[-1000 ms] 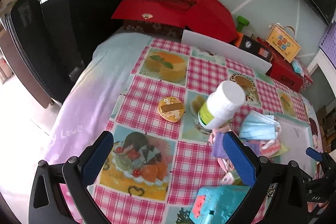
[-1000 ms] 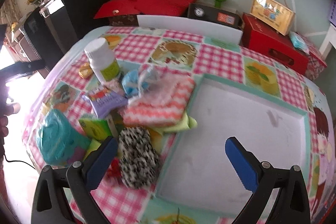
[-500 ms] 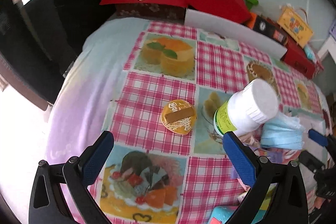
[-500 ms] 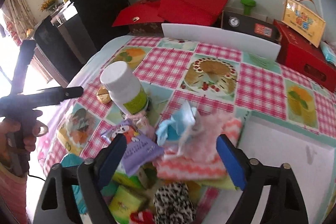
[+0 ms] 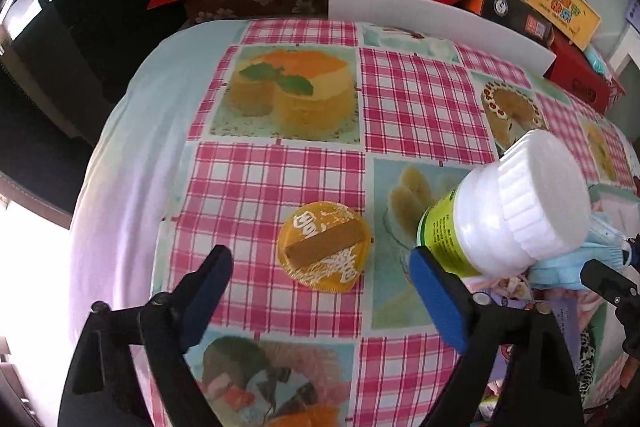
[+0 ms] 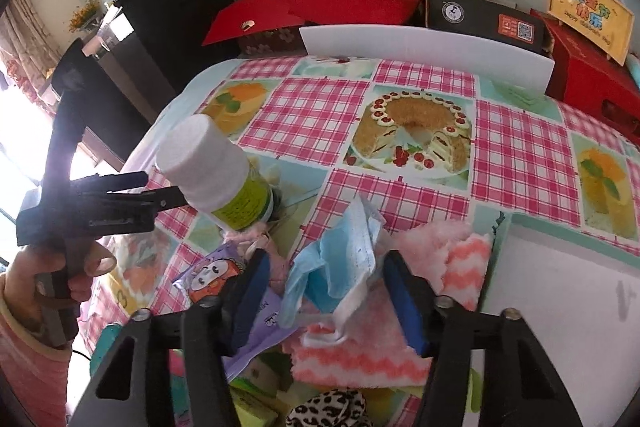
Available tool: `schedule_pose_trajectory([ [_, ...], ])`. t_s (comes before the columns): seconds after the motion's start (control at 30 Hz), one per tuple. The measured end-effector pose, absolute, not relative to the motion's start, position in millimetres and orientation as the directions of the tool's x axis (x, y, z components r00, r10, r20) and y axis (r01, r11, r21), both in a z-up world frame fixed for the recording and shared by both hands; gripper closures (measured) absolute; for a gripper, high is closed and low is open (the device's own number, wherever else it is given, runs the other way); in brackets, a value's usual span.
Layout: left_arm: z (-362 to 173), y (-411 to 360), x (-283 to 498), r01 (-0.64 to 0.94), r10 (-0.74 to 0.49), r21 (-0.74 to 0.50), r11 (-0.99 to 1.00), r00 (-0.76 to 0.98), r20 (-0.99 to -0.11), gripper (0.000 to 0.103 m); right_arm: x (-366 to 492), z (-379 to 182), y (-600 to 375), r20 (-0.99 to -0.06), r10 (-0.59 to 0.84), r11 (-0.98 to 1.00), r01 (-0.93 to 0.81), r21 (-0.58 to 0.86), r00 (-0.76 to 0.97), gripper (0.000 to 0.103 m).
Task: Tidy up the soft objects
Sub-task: 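Grasp the blue face mask with the right gripper while the left grasps the orange cookie, then carry the mask and cookie over the white tray and open both grippers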
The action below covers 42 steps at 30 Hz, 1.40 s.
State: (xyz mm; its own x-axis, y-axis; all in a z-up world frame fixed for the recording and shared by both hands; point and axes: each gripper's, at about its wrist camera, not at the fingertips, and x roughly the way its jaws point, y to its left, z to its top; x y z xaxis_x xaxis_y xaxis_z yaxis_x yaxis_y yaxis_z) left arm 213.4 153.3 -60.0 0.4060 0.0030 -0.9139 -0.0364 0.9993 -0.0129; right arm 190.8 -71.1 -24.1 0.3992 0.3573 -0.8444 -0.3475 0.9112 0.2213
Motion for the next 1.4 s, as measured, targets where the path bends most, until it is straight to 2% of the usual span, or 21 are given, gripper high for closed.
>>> schedule_pose_trajectory([
  [0.03, -61.6, 152.8, 214.7, -0.035, 0.004, -0.011, 0.999, 0.406, -0.914, 0.015, 191.5, -25.5, -71.0, -0.844, 0.360, 0.910, -0.348, 0.225, 0.397, 0.050],
  [0.1, -64.9, 151.5, 216.6, -0.025, 0.003, -0.009, 1.000, 0.407, -0.913, 0.036, 192.0, -27.1, -71.3, -0.843, 0.362, 0.909, -0.349, 0.227, 0.397, 0.051],
  [0.13, -66.5, 151.5, 217.1, -0.020, -0.008, -0.017, 1.000, 0.404, -0.915, 0.048, 192.2, -27.7, -71.4, -0.841, 0.365, 0.908, -0.351, 0.229, 0.398, 0.055],
  [0.17, -68.2, 152.1, 217.5, -0.023, -0.010, -0.021, 1.000, 0.401, -0.916, 0.051, 191.5, -27.0, -71.5, -0.839, 0.372, 0.906, -0.354, 0.234, 0.397, 0.057],
  [0.27, -68.4, 152.5, 217.1, -0.025, -0.011, -0.024, 0.999, 0.418, -0.908, 0.052, 190.2, -26.6, -71.0, -0.836, 0.379, 0.902, -0.360, 0.238, 0.397, 0.065],
  [0.33, -68.1, 151.9, 216.7, -0.024, -0.017, -0.030, 0.999, 0.421, -0.907, 0.052, 189.7, -26.7, -70.8, -0.835, 0.382, 0.900, -0.364, 0.239, 0.397, 0.075],
  [0.63, -51.7, 155.2, 199.6, -0.057, -0.015, -0.046, 0.997, 0.453, -0.892, 0.053, 185.8, -21.4, -76.0, -0.820, 0.398, 0.899, -0.354, 0.259, 0.411, 0.088],
  [0.87, -11.4, 164.1, 173.9, -0.123, -0.003, -0.080, 0.989, 0.529, -0.849, 0.053, 177.2, 2.4, -87.0, -0.779, 0.437, 0.888, -0.354, 0.294, 0.450, 0.089],
  [1.1, 58.1, 160.8, 135.2, -0.160, 0.019, -0.110, 0.981, 0.644, -0.765, 0.053, 156.7, 49.4, -114.2, -0.701, 0.464, 0.883, -0.343, 0.320, 0.541, 0.088],
  [1.4, 122.2, 104.8, 98.5, -0.078, -0.034, -0.136, 0.988, 0.740, -0.672, 0.053, 119.6, 103.8, -179.2, -0.630, 0.357, 0.933, -0.231, 0.277, 0.689, 0.088],
])
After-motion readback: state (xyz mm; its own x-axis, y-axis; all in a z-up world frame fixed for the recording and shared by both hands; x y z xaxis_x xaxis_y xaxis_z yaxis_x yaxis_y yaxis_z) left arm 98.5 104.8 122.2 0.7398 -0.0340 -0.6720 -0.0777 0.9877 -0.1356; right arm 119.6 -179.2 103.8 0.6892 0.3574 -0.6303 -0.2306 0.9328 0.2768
